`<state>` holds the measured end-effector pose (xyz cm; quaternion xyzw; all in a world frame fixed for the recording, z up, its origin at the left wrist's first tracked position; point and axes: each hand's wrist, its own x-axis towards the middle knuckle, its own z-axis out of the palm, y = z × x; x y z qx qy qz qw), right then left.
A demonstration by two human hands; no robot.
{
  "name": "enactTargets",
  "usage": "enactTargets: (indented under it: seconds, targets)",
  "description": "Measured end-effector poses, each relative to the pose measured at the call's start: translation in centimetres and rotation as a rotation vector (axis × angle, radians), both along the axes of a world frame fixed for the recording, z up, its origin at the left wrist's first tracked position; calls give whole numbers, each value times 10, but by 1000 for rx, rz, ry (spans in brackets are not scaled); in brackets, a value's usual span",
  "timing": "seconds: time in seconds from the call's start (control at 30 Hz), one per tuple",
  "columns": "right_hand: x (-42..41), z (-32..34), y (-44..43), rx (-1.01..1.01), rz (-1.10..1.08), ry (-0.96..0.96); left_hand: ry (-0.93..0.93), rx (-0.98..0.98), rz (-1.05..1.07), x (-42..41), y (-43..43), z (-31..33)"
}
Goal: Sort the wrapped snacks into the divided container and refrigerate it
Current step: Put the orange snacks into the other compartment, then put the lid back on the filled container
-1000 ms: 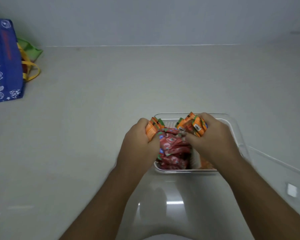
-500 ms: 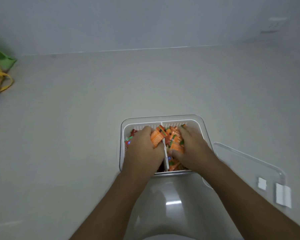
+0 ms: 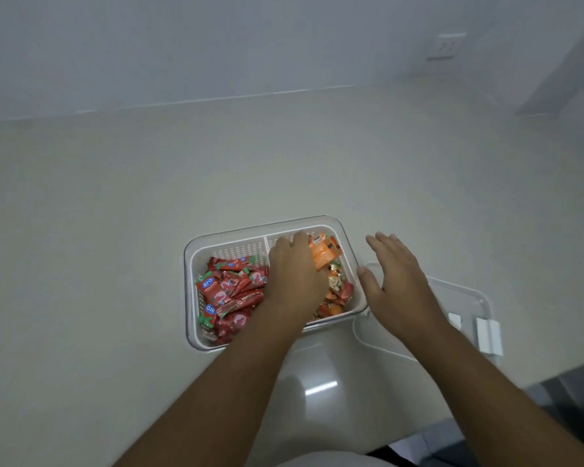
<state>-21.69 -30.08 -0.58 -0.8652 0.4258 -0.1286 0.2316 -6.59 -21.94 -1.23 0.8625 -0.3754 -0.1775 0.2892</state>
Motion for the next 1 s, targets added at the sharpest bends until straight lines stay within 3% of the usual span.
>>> enactTargets:
  seconds: [0.2,0.27,0.4,0.53,0.63,0.77,0.87,1.0]
  targets:
    - [-29,-10,-24,23,42,30,112,59,-7,-22,-10,-13]
    - [-39,-16,-33,26,48,41,58,38,-26,-29,-9,-11]
    - [-69,-30,-56,20,23,79,-90,-136,17,-53,-15,4]
    - [-113,-50,-81,17,-61,164,-136,-267,-191,-109,-37,5]
    - [-151,-69,-97,35,-116,271,-123,-168,-330,-141,-64,-19]
    - [-198,-97,-105,118,-204,347,-159,110,-332,-144,-89,-68]
    - [-221,-113,-97,266,-270,355,-162,259,-234,-136,-90,-97]
    - [-225,-125,-93,246,-304,321,-71,217,-43,-135,-89,-111]
